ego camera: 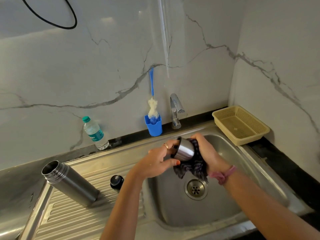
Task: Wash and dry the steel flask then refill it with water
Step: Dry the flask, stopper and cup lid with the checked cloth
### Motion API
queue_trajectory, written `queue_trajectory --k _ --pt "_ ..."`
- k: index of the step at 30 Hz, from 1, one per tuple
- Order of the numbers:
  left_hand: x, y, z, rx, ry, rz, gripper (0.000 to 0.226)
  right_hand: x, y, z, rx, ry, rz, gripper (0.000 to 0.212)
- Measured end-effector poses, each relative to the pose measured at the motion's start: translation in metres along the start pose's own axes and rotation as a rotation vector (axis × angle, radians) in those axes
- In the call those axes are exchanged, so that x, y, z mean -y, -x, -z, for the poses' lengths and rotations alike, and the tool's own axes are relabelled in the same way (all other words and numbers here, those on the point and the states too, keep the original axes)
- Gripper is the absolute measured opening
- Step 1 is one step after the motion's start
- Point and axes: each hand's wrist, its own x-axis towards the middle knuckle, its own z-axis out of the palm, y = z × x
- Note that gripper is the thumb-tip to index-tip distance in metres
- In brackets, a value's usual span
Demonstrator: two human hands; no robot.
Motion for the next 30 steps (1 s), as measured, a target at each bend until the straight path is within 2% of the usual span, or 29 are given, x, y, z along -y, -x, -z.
queue_trajectory --k 2,4,6,8,12,15,17,20,21,23,24,26,30 --pt "-0.001 0.002 -0.002 0.029 0.081 0.066 0.056 -0.002 -0.001 -0.004 -0.107 0.198 0.140 0.040" --pt "-0.008 0.005 -0.008 -0.018 0.277 0.098 0.045 -0.003 -0.003 -0.008 -0.164 0.234 0.297 0.040" --pt "-0.020 0.006 -0.019 -0.162 0.290 0.125 0.025 -0.006 -0.005 -0.011 -0.178 0.204 0.441 0.036" --pt "-0.031 0.004 -0.034 -0.363 0.318 0.133 0.023 -0.012 -0.007 -0.014 -0.191 0.214 0.616 0.035" --pt "-0.054 -0.001 -0.049 -0.588 0.879 0.160 0.029 -0.027 -0.003 -0.015 -0.261 0.529 1.110 0.041" --pt "-0.060 0.001 -0.049 -0.579 1.230 0.190 0.031 -0.043 -0.012 -0.005 -0.258 0.716 1.342 0.042" --pt "-0.062 0.007 -0.051 -0.520 1.259 0.198 0.026 -0.050 -0.018 0.000 -0.189 0.582 1.316 0.040" --pt "-0.057 0.015 -0.051 -0.426 1.040 0.194 0.029 -0.033 -0.012 0.001 -0.074 0.207 0.973 0.036" --pt "-0.056 0.017 -0.049 -0.394 0.928 0.197 0.027 -0.024 -0.011 0.003 -0.035 0.205 0.851 0.035" --pt "-0.053 0.018 -0.047 -0.360 0.730 0.213 0.024 -0.006 -0.009 0.008 0.033 0.487 0.734 0.033" --pt "-0.052 0.017 -0.047 -0.364 0.677 0.214 0.023 -0.001 -0.007 0.009 0.054 0.687 0.746 0.031" --pt "-0.055 0.018 -0.049 -0.391 0.691 0.192 0.022 0.005 -0.002 0.005 0.003 1.021 0.897 0.031" --pt "-0.055 0.018 -0.048 -0.442 1.143 0.128 0.026 -0.013 -0.001 0.008 -0.127 1.178 1.395 0.039"
